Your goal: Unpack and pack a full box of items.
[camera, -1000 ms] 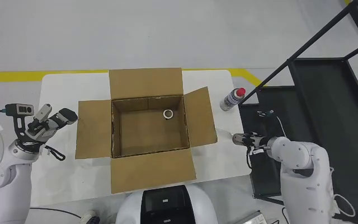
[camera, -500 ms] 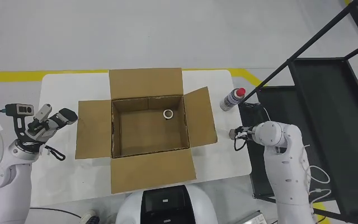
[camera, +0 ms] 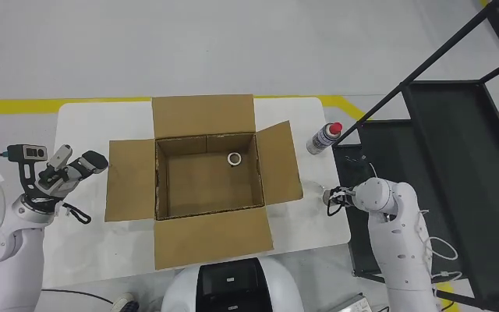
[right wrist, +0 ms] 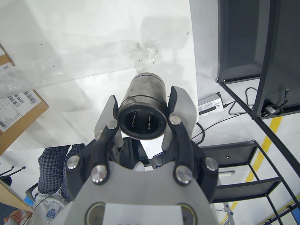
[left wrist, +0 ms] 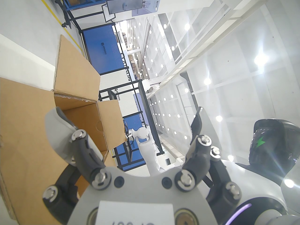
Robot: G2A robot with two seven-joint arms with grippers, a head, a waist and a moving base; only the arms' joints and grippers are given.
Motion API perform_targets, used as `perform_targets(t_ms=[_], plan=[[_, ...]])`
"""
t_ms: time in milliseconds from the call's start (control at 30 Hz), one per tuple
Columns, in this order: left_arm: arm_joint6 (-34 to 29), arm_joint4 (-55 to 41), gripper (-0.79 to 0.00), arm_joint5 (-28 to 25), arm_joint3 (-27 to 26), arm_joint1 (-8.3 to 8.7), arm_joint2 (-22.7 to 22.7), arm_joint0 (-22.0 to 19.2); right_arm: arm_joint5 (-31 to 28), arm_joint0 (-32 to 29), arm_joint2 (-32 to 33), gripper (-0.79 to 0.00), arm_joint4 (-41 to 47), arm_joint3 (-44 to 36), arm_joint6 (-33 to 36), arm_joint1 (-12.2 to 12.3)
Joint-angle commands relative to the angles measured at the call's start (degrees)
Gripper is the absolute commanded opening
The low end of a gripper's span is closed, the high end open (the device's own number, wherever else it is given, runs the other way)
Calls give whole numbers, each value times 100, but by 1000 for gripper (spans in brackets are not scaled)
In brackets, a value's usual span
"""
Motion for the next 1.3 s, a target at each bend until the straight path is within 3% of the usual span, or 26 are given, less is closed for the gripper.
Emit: perform_targets(t_ms=[0,567,600,633,667,1000,1267], plan=[[0,0,0,0,0,0,0,0,22,-53,1,-785,47,70,-84,4],[0,0,0,0,0,0,0,0,319,133,-176,-785,186,878,-668,38],[0,0,0,0,0,0,0,0,335,141,-176,-683,197,900,-674,41],[0,0,0,0,0,0,0,0,346,149,-177,-434,218,913,-677,45],[0,0,0,0,0,0,0,0,351,150,-174,0,242,921,-682,48],[0,0,0,0,0,0,0,0,297,-128,36,0,575,430,-707,101],[0,0,0,0,0,0,0,0,206,-1114,473,0,1120,-1622,-965,120]])
